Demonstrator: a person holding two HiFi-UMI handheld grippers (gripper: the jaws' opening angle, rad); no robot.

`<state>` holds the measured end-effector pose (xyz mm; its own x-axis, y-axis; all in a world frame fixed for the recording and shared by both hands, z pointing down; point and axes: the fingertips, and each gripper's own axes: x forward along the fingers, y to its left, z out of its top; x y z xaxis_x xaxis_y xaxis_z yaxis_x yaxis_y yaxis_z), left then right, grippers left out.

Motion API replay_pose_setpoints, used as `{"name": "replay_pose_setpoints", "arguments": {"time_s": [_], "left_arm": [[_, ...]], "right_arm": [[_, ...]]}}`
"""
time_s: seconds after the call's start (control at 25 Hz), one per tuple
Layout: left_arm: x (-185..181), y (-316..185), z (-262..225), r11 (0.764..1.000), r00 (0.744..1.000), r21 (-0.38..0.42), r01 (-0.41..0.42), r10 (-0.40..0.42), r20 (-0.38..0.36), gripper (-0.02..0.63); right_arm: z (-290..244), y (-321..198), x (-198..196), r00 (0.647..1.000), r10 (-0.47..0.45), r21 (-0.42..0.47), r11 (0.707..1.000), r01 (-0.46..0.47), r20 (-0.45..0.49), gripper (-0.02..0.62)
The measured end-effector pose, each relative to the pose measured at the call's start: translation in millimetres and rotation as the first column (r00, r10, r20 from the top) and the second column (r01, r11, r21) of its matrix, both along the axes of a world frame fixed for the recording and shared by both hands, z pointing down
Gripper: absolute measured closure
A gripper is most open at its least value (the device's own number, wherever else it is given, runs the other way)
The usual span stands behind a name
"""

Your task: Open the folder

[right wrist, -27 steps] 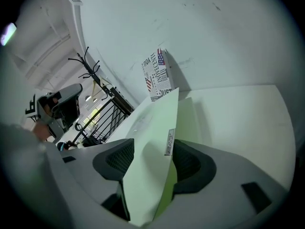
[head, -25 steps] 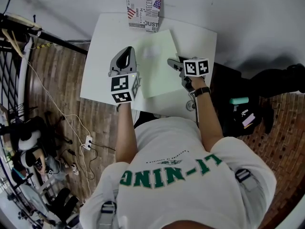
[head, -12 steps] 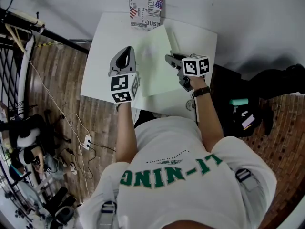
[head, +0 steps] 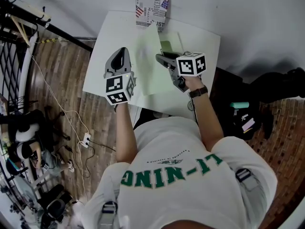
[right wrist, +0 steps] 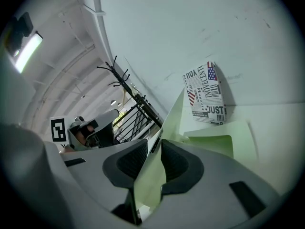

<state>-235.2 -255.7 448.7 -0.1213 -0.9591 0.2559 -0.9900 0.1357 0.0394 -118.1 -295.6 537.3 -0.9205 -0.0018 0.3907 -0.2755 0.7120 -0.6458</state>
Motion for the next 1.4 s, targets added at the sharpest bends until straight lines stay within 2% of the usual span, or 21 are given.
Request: {"name": "replay_pose_setpoints", "arguments": {"time_s": [0.32,0.6,0.8,1.04,1.4], "left_arm": [[-33.3,33.2,-1.0,0.996,0.996,0.005,0.089,-0.089,0.0,0.591],[-56.8,60.0,-6.3,0.988,0.988,0.021,0.154,-0.154,-0.002,0.591],[-75.3,77.7,-7.1,0.979,0.979,0.021,0.201,-0.201,0.003,0.591],[-102.4,105.9,-10.8,0.962,0.963,0.032,0.27,-0.27,0.006,0.591],[-141.3,149.8,-7.1,0.931,0.931,0.022,0.364,-0.364,0.0,0.591]], "right_arm": [[-12.4,23.5,-38.4,0.999,-0.04,-0.011,0.999,0.04,0.017,0.502],[-24.0,47.6,-74.4,0.997,-0.063,-0.025,0.998,0.064,0.034,0.471],[-20.9,62.7,-99.8,0.996,-0.09,0.009,0.996,0.09,-0.013,0.465],[-15.5,85.4,-135.8,0.99,-0.137,0.0,0.991,0.137,-0.023,0.454],[-3.4,113.0,-190.1,0.987,-0.13,-0.003,0.991,0.13,-0.09,0.426]]}}
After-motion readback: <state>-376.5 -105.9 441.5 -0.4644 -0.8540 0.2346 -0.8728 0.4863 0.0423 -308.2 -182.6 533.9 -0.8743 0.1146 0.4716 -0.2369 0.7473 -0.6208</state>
